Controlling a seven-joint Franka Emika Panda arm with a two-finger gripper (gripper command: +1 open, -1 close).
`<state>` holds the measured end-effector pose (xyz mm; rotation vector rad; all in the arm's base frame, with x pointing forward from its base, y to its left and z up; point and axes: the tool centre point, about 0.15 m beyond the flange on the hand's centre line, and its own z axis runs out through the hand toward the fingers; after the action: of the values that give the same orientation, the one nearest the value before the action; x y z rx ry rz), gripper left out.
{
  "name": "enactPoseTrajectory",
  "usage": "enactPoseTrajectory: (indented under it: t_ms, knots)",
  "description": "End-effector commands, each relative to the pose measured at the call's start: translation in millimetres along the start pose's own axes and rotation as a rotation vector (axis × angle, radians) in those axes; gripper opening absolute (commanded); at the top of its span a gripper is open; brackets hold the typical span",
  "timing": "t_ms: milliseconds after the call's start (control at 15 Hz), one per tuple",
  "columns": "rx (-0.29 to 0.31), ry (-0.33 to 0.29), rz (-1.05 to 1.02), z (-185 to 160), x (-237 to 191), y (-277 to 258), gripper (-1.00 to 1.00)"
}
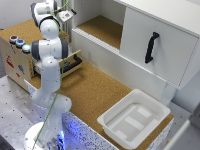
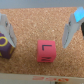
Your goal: Put the pink block on top of the drawer
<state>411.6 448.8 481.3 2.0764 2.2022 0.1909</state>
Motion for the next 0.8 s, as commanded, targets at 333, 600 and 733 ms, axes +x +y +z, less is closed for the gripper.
enactPoseTrajectory:
  t_ms: [333,600,733]
  knots:
    - [0.083,0.023,0.118,-20.3,-40.0,-85.5,1.0]
    - [0.091,0.029,0.256,-18.6,-79.1,-120.8,1.0]
    - [0.084,0.015,0.319,-22.5,-100.5,-134.5,1.0]
